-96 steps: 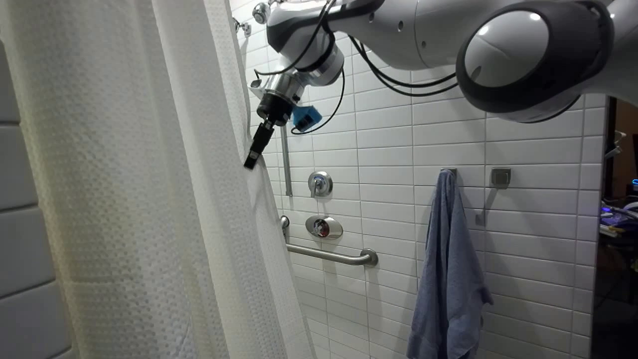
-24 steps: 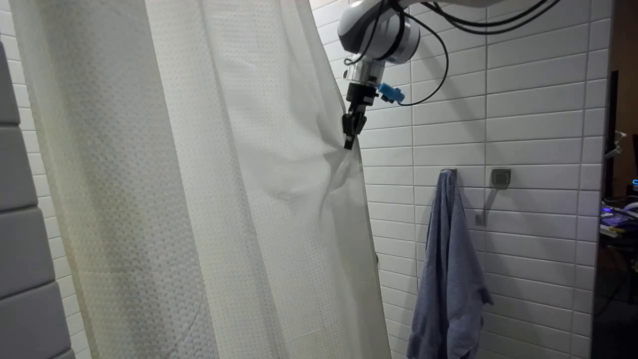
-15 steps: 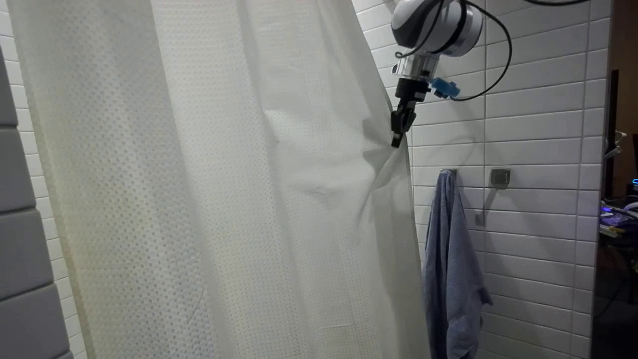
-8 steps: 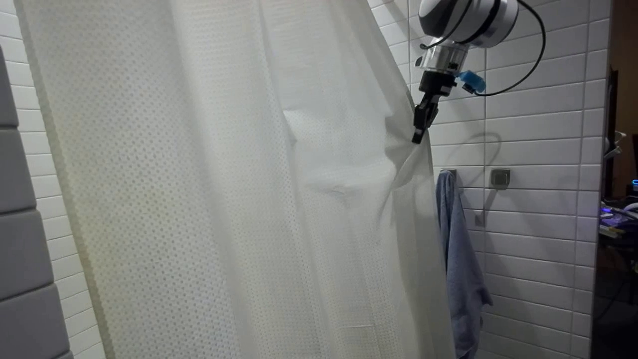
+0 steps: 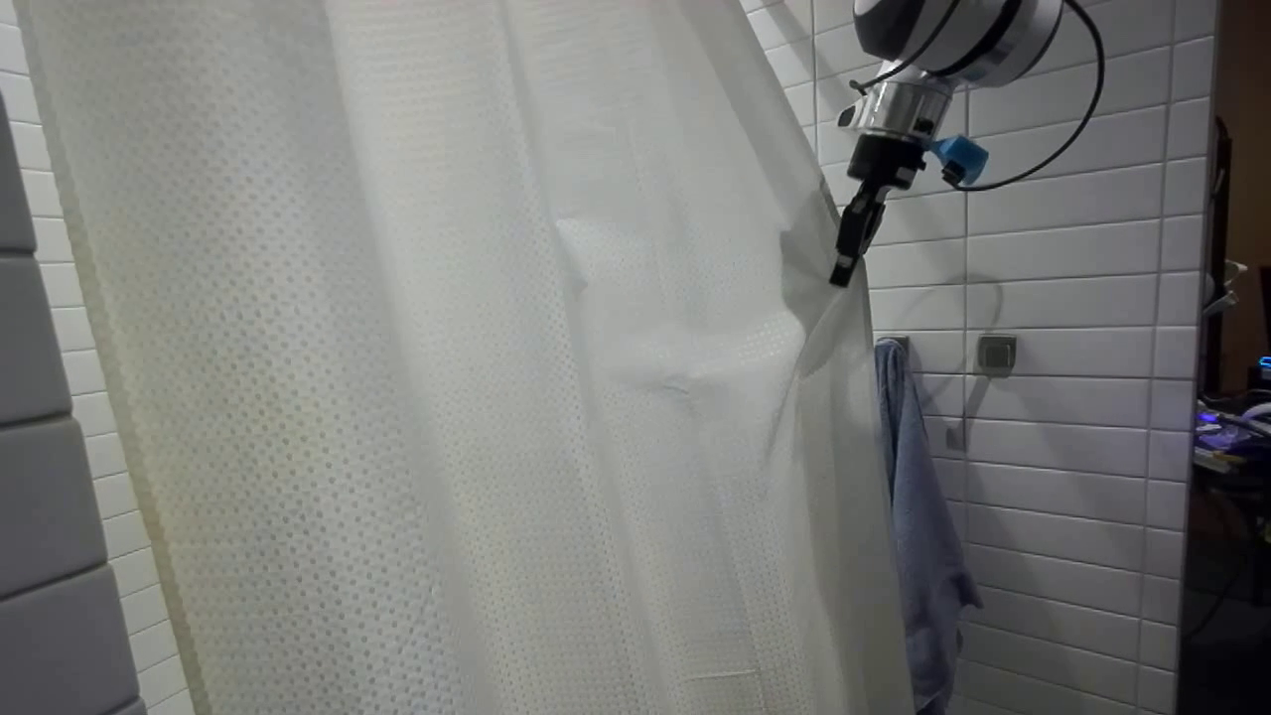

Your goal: Close the shower curtain

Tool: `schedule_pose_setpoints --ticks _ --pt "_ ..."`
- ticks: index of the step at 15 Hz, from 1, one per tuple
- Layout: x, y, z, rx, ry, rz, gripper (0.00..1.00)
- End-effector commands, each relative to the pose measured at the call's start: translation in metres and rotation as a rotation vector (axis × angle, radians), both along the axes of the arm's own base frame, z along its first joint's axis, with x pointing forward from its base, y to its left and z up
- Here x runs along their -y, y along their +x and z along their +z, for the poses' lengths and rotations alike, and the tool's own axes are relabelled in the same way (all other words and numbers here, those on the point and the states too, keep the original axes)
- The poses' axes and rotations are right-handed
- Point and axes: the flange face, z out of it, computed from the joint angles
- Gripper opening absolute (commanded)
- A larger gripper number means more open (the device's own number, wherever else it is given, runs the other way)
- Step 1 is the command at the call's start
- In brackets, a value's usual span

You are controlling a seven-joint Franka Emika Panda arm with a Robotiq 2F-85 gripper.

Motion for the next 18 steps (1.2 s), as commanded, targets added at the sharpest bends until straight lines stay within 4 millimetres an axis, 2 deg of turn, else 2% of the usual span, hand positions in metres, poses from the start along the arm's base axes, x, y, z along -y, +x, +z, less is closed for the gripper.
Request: schedule_pose_setpoints --ticks 1,18 --pt "0.0 -0.0007 0.0006 -0.001 0.0 0.0 0.01" --pt "-0.0034 0.0009 0.0007 0.012 -0.007 0.035 0.0"
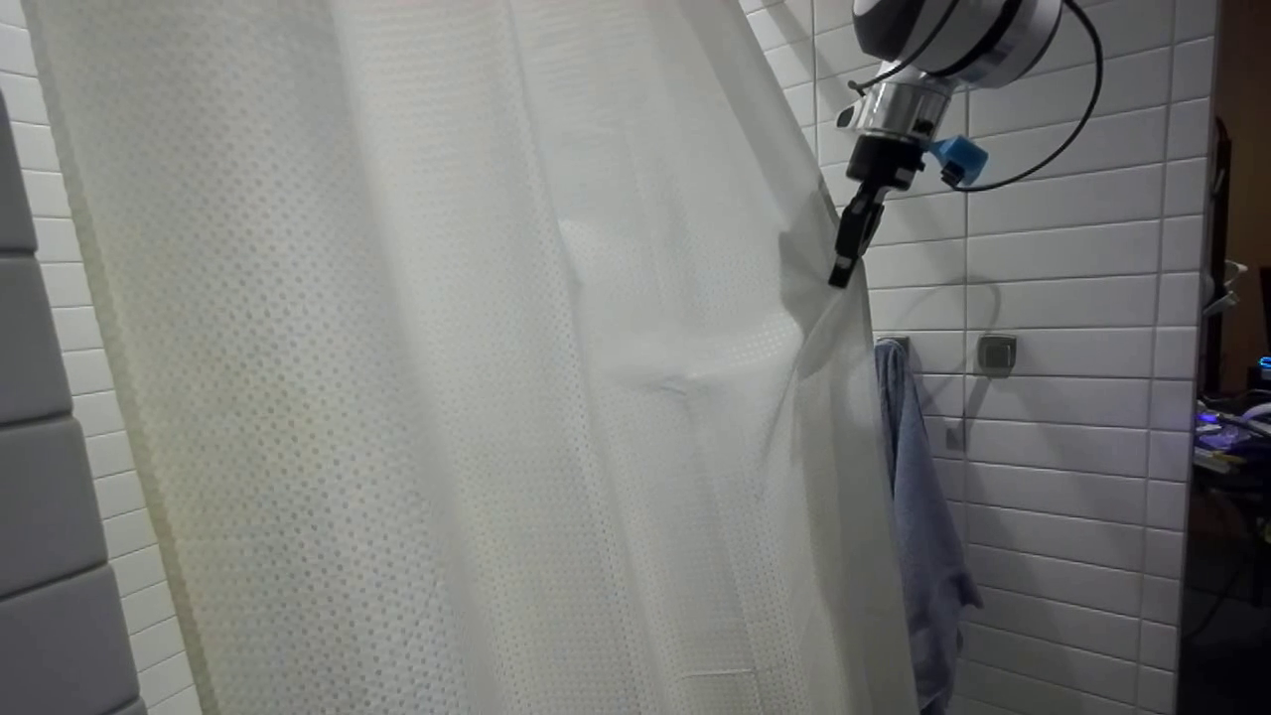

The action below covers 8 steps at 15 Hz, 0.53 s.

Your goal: Close the shower curtain

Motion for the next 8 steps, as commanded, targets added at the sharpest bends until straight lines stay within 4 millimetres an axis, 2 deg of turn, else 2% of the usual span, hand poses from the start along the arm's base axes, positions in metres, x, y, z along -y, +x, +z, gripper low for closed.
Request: schedule_pose_setpoints --ticks 1,8 --pt "-0.0012 0.0012 0.0015 0.015 -0.007 0.032 0.0" --pt "-0.0013 0.0014 0.0011 0.023 -0.009 0.06 0.0"
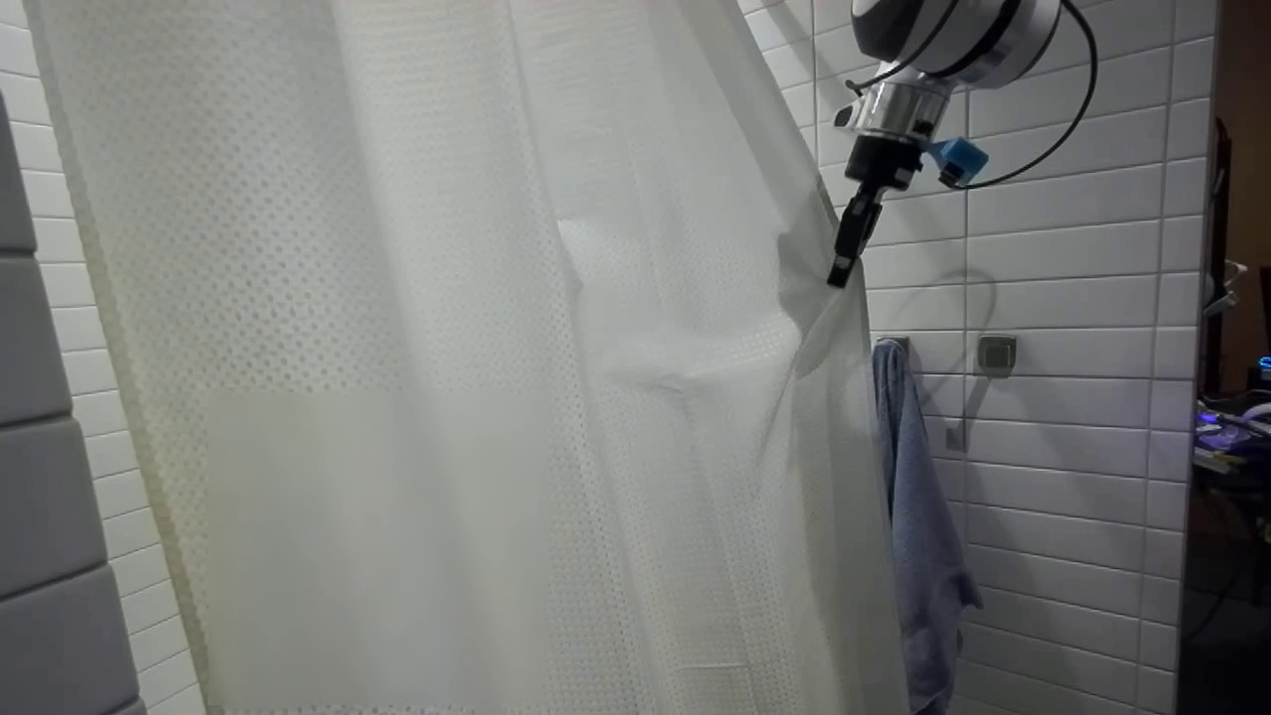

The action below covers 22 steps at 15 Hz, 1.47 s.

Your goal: Close the shower curtain

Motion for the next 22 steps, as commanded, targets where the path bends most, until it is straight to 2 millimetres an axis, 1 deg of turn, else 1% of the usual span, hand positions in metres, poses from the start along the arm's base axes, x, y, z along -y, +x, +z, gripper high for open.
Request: schedule_pose_setpoints --ticks 1,11,12,22 --pt "-0.0006 0.0001 0.0004 0.006 0.008 0.023 0.0" --pt "-0.0013 -0.0029 -0.0019 -0.001 0.03 0.023 0.0" --pt "-0.0016 0.0002 -0.0021 -0.001 0.023 0.012 0.01" --pt "-0.0016 0.0001 -0.0023 -0.001 0.023 0.012 0.01"
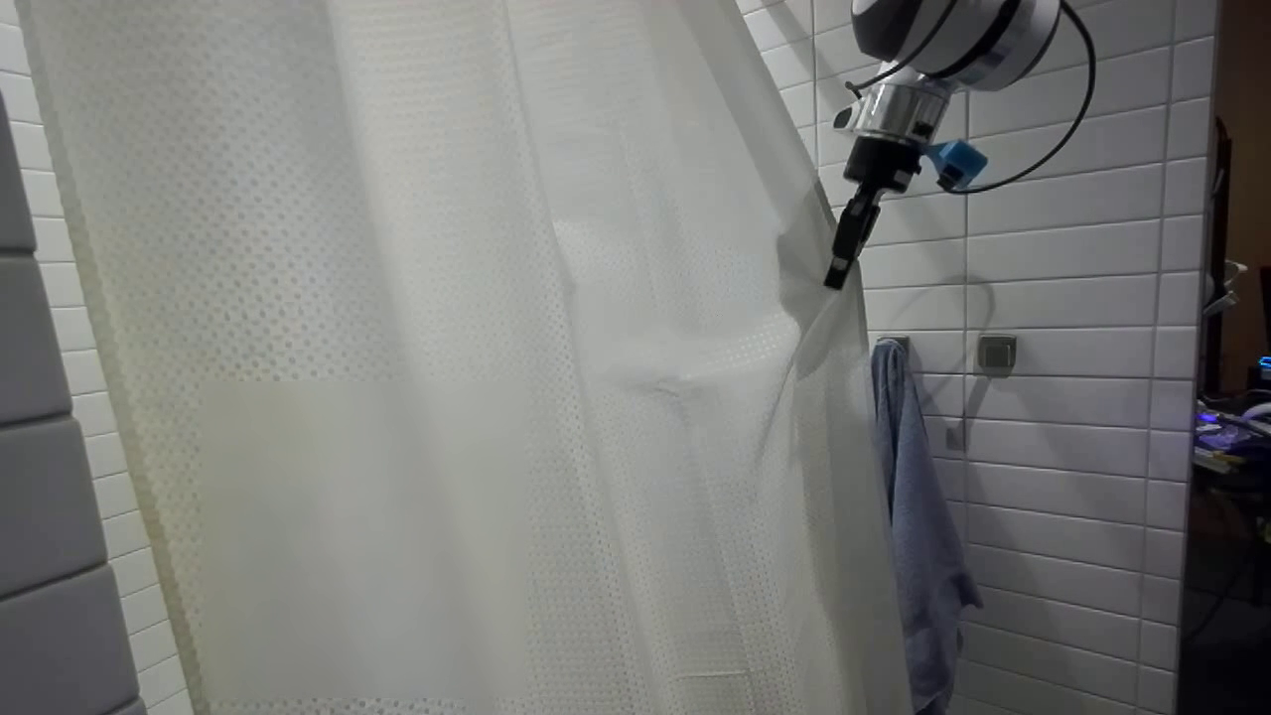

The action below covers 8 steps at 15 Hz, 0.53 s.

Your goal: Close the shower curtain

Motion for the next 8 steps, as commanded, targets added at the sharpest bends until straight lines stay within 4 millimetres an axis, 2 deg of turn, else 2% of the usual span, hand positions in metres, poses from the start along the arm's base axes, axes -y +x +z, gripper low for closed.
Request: schedule_pose_setpoints --ticks 1,8 --pt "0.0001 0.0002 0.0005 -0.001 0.0 0.0 0.01" --pt "-0.0023 0.0027 -0.0001 0.02 -0.007 0.02 0.0"
